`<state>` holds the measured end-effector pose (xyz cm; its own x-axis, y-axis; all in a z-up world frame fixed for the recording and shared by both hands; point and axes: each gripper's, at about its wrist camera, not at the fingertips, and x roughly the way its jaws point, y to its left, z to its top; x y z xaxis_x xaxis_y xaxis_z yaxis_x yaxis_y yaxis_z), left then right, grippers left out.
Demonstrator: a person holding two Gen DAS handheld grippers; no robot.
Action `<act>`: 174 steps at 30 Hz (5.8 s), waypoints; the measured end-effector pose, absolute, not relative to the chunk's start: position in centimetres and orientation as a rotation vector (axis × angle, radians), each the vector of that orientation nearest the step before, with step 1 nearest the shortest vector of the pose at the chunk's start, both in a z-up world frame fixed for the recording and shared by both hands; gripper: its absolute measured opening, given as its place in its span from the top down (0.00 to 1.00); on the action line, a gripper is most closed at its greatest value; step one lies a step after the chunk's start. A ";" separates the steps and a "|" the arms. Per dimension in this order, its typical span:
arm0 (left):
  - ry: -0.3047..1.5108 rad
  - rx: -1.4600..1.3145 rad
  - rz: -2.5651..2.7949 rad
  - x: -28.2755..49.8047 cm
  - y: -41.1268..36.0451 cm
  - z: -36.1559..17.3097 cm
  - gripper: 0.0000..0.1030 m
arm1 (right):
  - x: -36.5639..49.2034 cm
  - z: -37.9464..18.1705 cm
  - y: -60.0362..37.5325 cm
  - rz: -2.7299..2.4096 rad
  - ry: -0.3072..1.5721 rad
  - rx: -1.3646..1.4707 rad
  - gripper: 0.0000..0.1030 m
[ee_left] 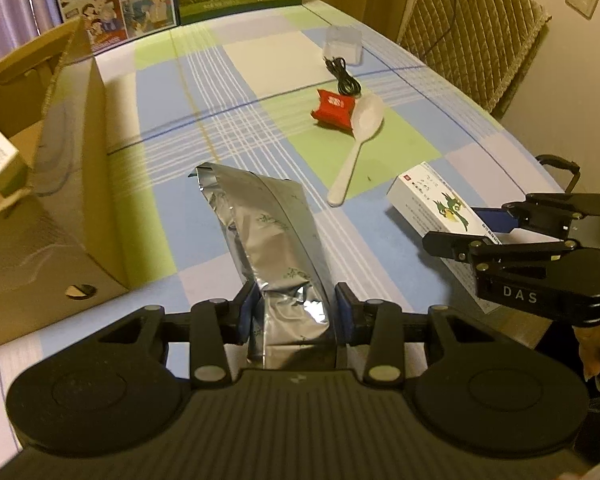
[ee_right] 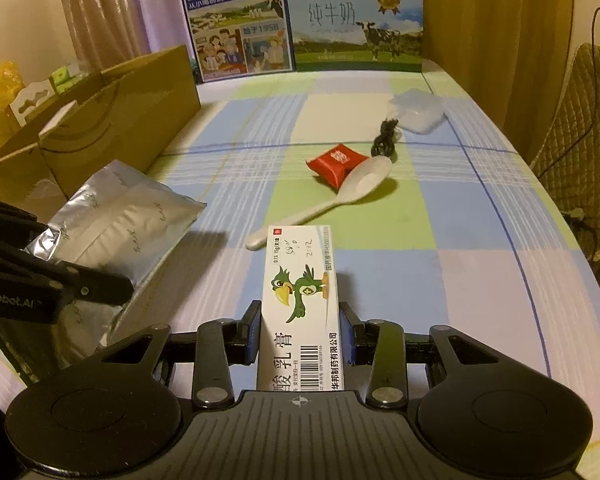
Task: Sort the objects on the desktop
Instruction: 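Carry the foil bag with the left gripper while the right carries the ointment box to the cardboard box, then open the left gripper inside the cardboard box while the right releases the ointment box there, then move both open grippers back over the red packet and white spoon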
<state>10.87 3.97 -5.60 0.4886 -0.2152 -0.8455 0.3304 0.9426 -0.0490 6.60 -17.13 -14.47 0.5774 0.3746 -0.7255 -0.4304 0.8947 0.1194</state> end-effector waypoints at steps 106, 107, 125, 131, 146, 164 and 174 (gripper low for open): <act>0.828 0.002 0.009 21.1 30.4 3.7 0.65 | 18.9 -7.9 14.9 0.833 0.730 -0.257 0.65; 0.829 0.002 0.010 21.1 30.4 3.7 0.65 | 18.8 -7.8 15.0 0.835 0.729 -0.257 0.65; 0.836 0.009 0.023 20.1 30.9 3.5 0.65 | 18.6 -7.0 15.3 0.853 0.705 -0.229 0.55; 0.839 0.014 0.022 19.9 30.9 3.4 0.65 | 18.7 -6.8 14.8 0.834 0.698 -0.214 0.53; 0.804 0.050 0.031 17.3 28.8 5.4 0.42 | 17.1 -4.7 8.8 0.786 0.643 -0.147 0.13; 0.646 0.110 -0.164 12.3 15.4 10.3 0.04 | 13.0 -5.6 -9.3 0.586 0.705 -0.075 0.02; 0.655 0.079 -0.316 10.1 5.7 7.8 0.04 | 11.4 -9.2 -19.8 0.401 0.788 0.046 0.02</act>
<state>10.14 5.72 7.78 0.7475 -0.2637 -0.6097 0.3134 0.9493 -0.0263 11.40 -19.80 -9.23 0.6343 0.3677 -0.6801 -0.3339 0.9237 0.1879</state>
